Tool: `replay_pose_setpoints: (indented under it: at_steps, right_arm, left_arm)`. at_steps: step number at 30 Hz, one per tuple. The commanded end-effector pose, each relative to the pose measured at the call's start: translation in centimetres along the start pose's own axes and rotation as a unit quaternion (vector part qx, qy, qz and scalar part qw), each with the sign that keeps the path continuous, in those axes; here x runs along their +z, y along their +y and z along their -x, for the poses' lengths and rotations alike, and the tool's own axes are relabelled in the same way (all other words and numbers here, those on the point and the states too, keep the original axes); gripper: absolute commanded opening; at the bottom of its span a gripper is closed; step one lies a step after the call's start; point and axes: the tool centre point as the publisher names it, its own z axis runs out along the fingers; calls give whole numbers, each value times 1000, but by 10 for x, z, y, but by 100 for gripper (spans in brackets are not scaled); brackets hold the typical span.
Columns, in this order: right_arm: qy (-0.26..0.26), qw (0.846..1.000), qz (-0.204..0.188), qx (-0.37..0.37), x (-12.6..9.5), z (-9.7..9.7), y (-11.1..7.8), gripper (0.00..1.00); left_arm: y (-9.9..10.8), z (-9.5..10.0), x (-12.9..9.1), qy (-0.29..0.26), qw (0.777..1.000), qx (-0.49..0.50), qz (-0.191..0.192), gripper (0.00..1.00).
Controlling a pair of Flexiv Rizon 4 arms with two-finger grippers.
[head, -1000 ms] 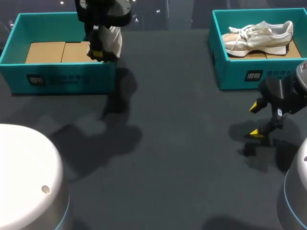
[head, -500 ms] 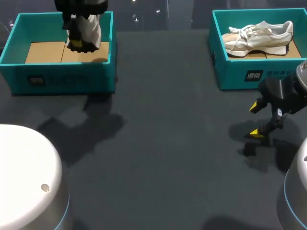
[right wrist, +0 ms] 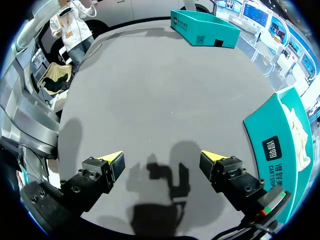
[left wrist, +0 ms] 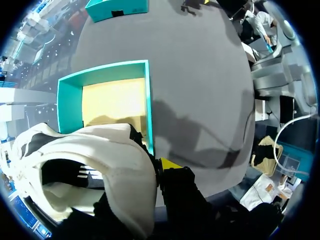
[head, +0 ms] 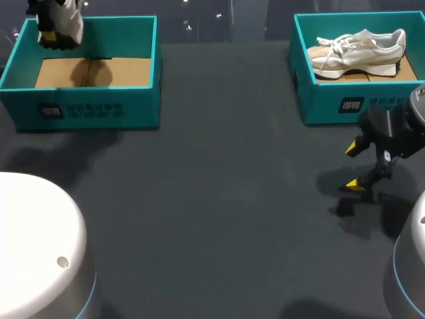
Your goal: Take the shoe out of the shoebox, open the shoe tongue, remove and reinsert the insole, then place the shoe into the shoebox
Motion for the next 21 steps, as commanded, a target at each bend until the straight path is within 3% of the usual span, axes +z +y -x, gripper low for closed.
replay_pose_setpoints:
  at_steps: [1,8,12,14,21]
  right_arm:
    - [-1,1000,-1,0,0,-1,0,100]
    - [-1,1000,-1,0,0,-1,0,100]
    - [-1,1000,-1,0,0,-1,0,100]
    - [-1,1000,-1,0,0,-1,0,100]
    - [-1,1000,-1,0,0,-1,0,100]
  left_arm:
    - [38,14,14,7,1000,3,-19,0]
    - [72,30,26,-1,996,77,-34,0]
    - [91,41,24,-10,965,244,-90,0]
    - [99,52,23,-22,960,274,-51,0]
    - [99,52,23,-22,960,274,-51,0]
